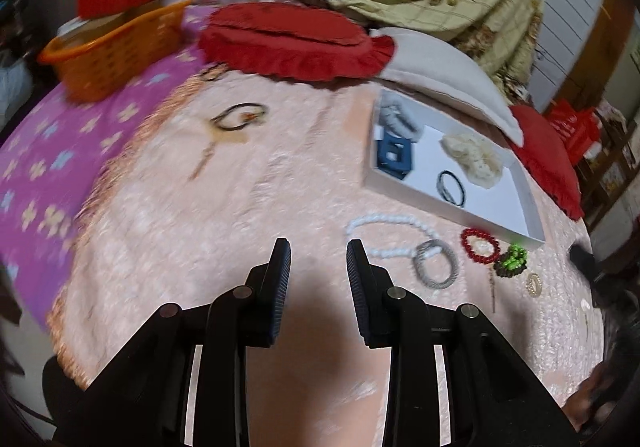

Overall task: Organize jewelry
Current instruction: 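Withdraw both tools and move toward the pearl necklace and silver bangle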

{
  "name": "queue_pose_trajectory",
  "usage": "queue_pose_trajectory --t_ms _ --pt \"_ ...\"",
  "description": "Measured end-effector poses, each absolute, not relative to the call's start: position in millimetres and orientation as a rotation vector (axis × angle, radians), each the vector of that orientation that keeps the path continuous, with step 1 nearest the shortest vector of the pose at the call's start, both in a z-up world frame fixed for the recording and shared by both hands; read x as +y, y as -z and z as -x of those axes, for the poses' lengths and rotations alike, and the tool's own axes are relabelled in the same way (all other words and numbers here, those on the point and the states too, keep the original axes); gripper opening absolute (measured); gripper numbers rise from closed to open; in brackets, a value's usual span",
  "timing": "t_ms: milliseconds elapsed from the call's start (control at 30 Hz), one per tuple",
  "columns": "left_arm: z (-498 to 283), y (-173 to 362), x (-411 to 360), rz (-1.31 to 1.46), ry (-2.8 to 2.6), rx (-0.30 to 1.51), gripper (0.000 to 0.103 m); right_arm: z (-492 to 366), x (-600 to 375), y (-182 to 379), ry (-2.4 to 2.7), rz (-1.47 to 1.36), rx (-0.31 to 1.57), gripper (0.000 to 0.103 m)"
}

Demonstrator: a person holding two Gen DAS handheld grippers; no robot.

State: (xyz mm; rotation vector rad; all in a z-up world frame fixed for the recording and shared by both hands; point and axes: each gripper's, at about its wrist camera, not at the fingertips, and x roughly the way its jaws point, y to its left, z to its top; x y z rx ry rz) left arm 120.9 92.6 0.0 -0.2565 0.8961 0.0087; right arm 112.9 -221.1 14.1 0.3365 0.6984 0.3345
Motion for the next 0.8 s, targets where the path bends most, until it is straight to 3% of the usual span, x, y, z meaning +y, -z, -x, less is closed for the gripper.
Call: queue_pose_trajectory --t_ms 133,500,800 --pt "-103 -4 118 0.268 -0.088 0.866 0.028 -109 -181 -42 -0.448 -0.313 0.655 0.039" --pt "-83 2 142 0.312 -0.155 0.848 0.028 -90 -179 21 -0.357 -0.318 0.811 0.039" --pt "-75 6 150 0.323 -0.166 0.847 0.028 -77 -197 15 -0.283 -0.296 0.792 0.039"
